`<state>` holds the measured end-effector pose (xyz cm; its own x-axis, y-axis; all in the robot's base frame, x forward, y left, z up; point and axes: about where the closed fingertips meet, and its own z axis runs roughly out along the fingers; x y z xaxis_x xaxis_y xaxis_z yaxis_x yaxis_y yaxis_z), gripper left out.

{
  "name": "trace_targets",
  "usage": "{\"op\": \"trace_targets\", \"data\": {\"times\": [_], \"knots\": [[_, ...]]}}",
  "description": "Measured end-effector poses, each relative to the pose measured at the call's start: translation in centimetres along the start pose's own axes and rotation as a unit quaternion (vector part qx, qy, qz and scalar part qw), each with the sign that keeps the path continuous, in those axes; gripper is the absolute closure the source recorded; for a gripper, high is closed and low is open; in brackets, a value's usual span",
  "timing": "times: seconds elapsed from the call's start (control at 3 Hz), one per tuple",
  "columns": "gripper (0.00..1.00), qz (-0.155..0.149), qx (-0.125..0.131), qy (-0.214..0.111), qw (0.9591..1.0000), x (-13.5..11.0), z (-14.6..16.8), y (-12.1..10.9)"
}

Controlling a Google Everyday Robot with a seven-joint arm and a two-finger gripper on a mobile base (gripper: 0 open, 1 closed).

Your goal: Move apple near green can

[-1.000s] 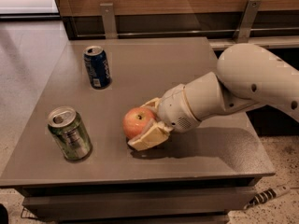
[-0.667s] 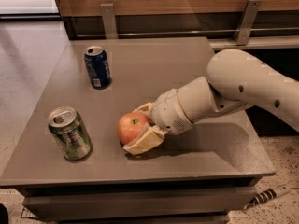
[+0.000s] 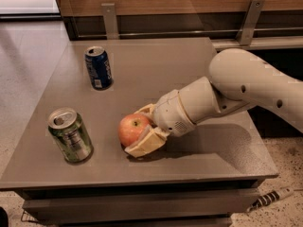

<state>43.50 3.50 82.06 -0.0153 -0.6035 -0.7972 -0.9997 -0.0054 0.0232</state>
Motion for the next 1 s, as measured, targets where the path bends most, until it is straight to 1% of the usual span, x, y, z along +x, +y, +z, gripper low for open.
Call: {"op": "trace_targets", "data": {"times": [0.67, 1.0], "knots": [[0.05, -0.004, -0.001, 0.002, 1.0, -0.31, 0.13, 0.22], [0.0, -0.005, -0.002, 0.002, 1.0, -0.41, 0.17, 0.28]]}}
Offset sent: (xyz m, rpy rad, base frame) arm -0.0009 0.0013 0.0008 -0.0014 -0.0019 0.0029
